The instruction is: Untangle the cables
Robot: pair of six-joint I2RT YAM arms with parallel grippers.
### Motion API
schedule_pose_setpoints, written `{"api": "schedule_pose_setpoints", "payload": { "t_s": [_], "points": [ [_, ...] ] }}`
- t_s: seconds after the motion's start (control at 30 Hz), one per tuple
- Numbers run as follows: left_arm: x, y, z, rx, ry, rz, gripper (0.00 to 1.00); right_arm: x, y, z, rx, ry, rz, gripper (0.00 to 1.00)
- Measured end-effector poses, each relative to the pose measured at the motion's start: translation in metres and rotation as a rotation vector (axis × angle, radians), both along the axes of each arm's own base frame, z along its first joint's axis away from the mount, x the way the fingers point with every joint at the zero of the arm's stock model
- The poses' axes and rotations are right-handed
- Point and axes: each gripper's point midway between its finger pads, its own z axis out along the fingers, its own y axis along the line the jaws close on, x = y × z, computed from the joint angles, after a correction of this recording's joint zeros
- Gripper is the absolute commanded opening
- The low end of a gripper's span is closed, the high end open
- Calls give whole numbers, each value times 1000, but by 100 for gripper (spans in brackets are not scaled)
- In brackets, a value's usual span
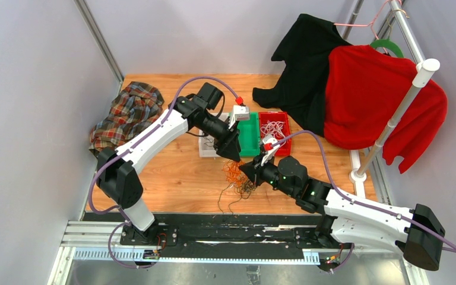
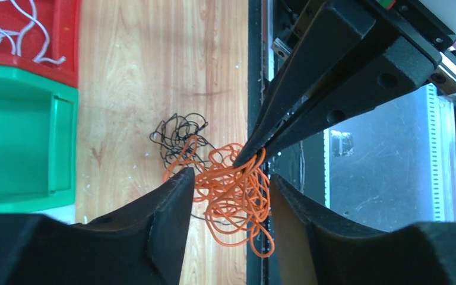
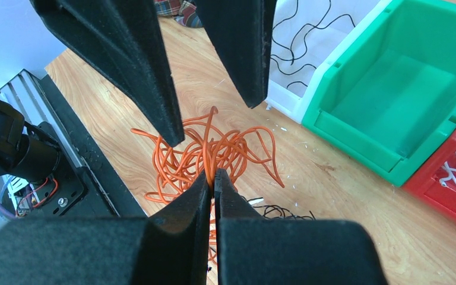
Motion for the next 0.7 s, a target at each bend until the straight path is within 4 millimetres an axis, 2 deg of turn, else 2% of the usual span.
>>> {"api": "schedule_pose_setpoints", "payload": {
  "t_s": [0.2, 0.5, 0.7],
  "points": [
    [-8, 5, -4, 12, 7, -34, 40, 0, 0, 0, -2, -1, 1, 1],
    [-8, 2, -13, 24, 57, -44, 1, -1, 0, -1, -3, 1, 5, 1],
    [-6, 2, -12, 40, 76, -25, 1, -1, 0, -1, -3, 1, 5, 1]
  ]
}}
